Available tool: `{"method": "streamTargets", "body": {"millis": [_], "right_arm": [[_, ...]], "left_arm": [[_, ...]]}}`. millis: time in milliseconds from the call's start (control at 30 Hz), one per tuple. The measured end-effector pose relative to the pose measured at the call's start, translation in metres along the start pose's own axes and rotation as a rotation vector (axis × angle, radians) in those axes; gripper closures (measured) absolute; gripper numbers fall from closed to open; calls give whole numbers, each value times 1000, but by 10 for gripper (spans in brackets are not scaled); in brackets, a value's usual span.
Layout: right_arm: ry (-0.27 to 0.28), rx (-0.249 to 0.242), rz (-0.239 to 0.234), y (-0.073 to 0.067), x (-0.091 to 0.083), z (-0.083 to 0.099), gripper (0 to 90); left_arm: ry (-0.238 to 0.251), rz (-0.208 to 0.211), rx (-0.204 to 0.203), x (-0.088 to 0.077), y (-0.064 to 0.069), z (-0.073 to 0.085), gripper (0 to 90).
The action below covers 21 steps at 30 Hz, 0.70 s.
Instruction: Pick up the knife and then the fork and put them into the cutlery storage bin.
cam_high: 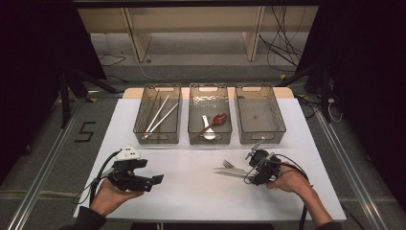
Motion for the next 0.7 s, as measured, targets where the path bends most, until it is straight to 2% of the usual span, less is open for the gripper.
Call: {"method": "streamTargets", "body": {"millis": [333,633,700], "right_arm": [[-19,-55,5,-3,3,0,697],[-22,-157,18,-7,2,2,768],[-23,-185,7,-9,2,3,788]], "left_arm": [[-4,8,-4,1,1,0,155],[-12,7,7,2,1,1,155],[-10,20,-4,2,2,1,155]]}}
Point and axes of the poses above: each handheld gripper's, and its own axes: x roughly forward along the jaws, z roughly out of its underside, y roughly to its right, the point moved 4 cm from there along x, roughly forward along the jaws, and after that the axes turned 6 degrees about x, right-handed, at the moved point
